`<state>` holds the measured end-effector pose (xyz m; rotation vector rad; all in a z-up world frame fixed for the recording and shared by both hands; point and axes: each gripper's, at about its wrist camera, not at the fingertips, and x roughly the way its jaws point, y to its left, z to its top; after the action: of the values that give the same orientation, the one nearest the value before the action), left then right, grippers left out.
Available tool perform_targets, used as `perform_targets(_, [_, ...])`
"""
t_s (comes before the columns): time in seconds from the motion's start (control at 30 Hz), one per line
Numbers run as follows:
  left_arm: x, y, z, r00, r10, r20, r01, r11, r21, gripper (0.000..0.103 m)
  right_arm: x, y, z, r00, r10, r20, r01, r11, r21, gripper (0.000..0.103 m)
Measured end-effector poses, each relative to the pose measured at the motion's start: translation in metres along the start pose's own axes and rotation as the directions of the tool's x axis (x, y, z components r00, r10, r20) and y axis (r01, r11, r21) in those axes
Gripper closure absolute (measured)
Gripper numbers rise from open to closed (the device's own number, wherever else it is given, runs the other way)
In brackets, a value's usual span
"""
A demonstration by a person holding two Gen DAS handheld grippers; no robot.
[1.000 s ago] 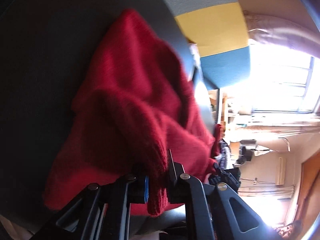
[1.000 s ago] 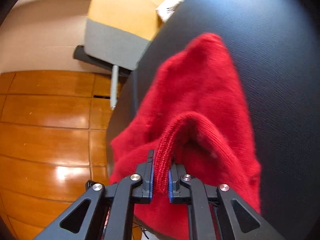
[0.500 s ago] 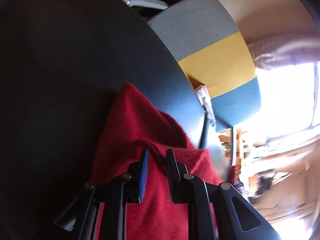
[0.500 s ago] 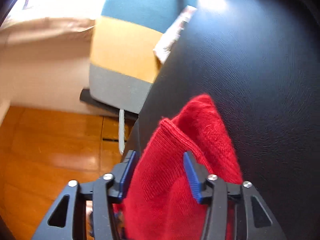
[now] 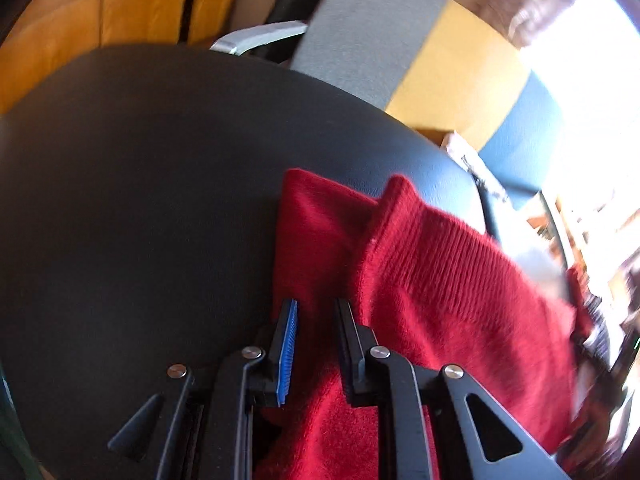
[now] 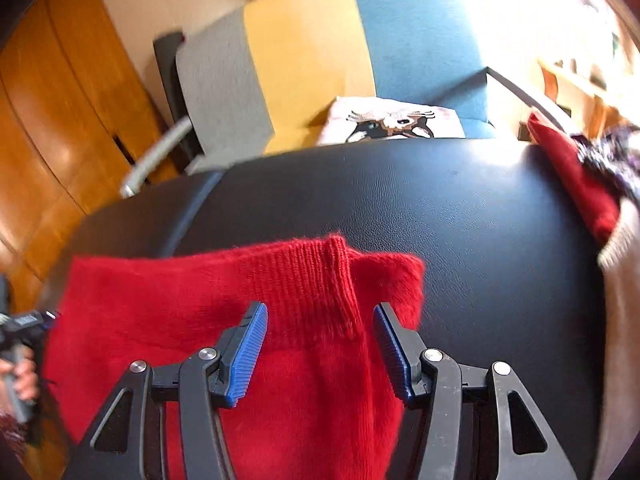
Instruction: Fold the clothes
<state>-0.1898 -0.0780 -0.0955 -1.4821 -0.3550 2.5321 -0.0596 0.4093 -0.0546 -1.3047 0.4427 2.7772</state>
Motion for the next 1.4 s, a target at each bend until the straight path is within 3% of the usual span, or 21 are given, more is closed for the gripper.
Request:
perform_targets(0.03, [0.003, -0.003, -0.001, 1.0, 0.019, 0.001, -0.019, 1.0, 0.023, 0.085, 0.007, 0.002, 0.0, 1.0, -0.014, -0.021, 0.014, 1.0, -0.018, 0.051])
perform_targets(0.07, [0.006, -0.005, -0.002, 0.999, 0.039, 0.004, -0.039, 0.998, 0.044, 0.086, 0.014, 0.005, 0.001, 0.999, -0.029, -0.043, 0.027, 0.999, -0.036, 0.067])
perform_targets(0.1, [0.007, -0.006, -0.002, 0.998, 0.065, 0.008, -0.065, 0.996, 0.059, 0.094, 0.025, 0.008, 0.003, 0.998, -0.02, -0.065, 0.017, 0.999, -0.039, 0.083])
perform_targets(0.17, [0.009, -0.006, -0.002, 0.995, 0.101, 0.018, -0.102, 0.992, 0.075, 0.098, 0.023, 0.012, 0.004, 0.998, -0.025, -0.055, 0.022, 0.998, -0.058, 0.091])
perform_targets(0.27, [0.013, -0.003, 0.001, 0.991, 0.13, 0.031, -0.132, 0.989, 0.065, 0.1, -0.001, 0.011, 0.002, 0.996, -0.085, 0.037, 0.087, 0.995, -0.056, 0.094])
perform_targets(0.37, [0.024, 0.001, 0.002, 0.987, 0.158, 0.024, -0.159, 0.986, 0.057, 0.101, -0.002, -0.012, -0.003, 0.987, -0.157, 0.045, 0.155, 0.987, 0.037, 0.095])
perform_targets(0.43, [0.025, -0.001, 0.002, 0.986, 0.161, 0.035, -0.164, 0.983, 0.082, 0.101, 0.019, -0.026, -0.012, 0.994, -0.104, -0.033, 0.106, 0.989, 0.101, 0.095])
perform_targets(0.47, [0.024, -0.003, 0.002, 0.986, 0.16, 0.039, -0.163, 0.982, 0.095, 0.101, 0.016, -0.025, -0.016, 0.996, -0.094, 0.006, 0.093, 0.991, 0.098, 0.094])
perform_targets(0.57, [0.013, 0.006, 0.002, 0.991, 0.121, 0.055, -0.126, 0.987, 0.1, 0.101, 0.003, -0.018, -0.015, 0.99, -0.13, 0.049, 0.126, 0.989, 0.073, 0.082])
perform_targets(0.63, [0.005, 0.009, 0.008, 0.992, 0.076, 0.098, -0.082, 0.995, 0.058, 0.097, -0.014, -0.011, -0.013, 0.985, -0.133, 0.108, 0.124, 0.989, 0.081, 0.082])
perform_targets(0.67, [0.001, 0.009, 0.011, 0.991, 0.06, 0.12, -0.066, 0.997, 0.049, 0.089, -0.024, -0.005, -0.014, 0.983, -0.115, 0.143, 0.106, 0.992, 0.072, 0.081])
perform_targets(0.77, [0.001, 0.007, 0.035, 0.993, 0.014, 0.12, -0.021, 0.998, 0.064, 0.088, -0.032, 0.023, -0.017, 0.98, -0.096, 0.176, 0.105, 0.993, -0.045, 0.081])
perform_targets(0.83, [0.023, -0.01, 0.036, 0.997, 0.021, 0.073, -0.029, 0.994, 0.109, 0.088, -0.021, 0.038, -0.022, 0.984, -0.102, 0.149, 0.12, 0.986, -0.118, 0.081])
perform_targets(0.9, [0.041, -0.013, 0.039, 0.995, 0.094, 0.023, -0.096, 0.98, 0.175, 0.088, 0.003, 0.05, -0.022, 0.987, -0.12, 0.107, 0.136, 0.979, -0.152, 0.081])
perform_targets(0.97, [0.054, -0.02, 0.037, 0.989, 0.145, 0.026, -0.146, 0.959, 0.242, 0.087, 0.013, 0.053, -0.028, 0.984, -0.144, 0.1, 0.16, 0.973, -0.167, 0.079])
perform_targets(1.03, [0.05, -0.022, 0.014, 0.984, 0.164, 0.066, -0.176, 0.943, 0.283, 0.087, 0.013, 0.055, -0.029, 0.981, -0.16, 0.111, 0.177, 0.968, -0.176, 0.076])
perform_targets(1.17, [0.05, -0.03, 0.007, 0.979, 0.186, 0.087, -0.205, 0.925, 0.321, 0.096, 0.012, 0.05, -0.03, 0.985, -0.136, 0.105, 0.152, 0.976, -0.157, 0.074])
perform_targets(1.33, [0.008, -0.05, -0.004, 0.99, 0.106, 0.092, -0.131, 0.936, 0.328, 0.097, 0.011, 0.044, -0.036, 0.989, -0.105, 0.107, 0.119, 0.984, -0.134, 0.074])
perform_targets(1.4, [0.001, -0.053, 0.008, 0.992, 0.09, 0.086, -0.112, 0.942, 0.316, 0.089, 0.011, 0.044, -0.037, 0.989, -0.104, 0.108, 0.118, 0.984, -0.134, 0.074])
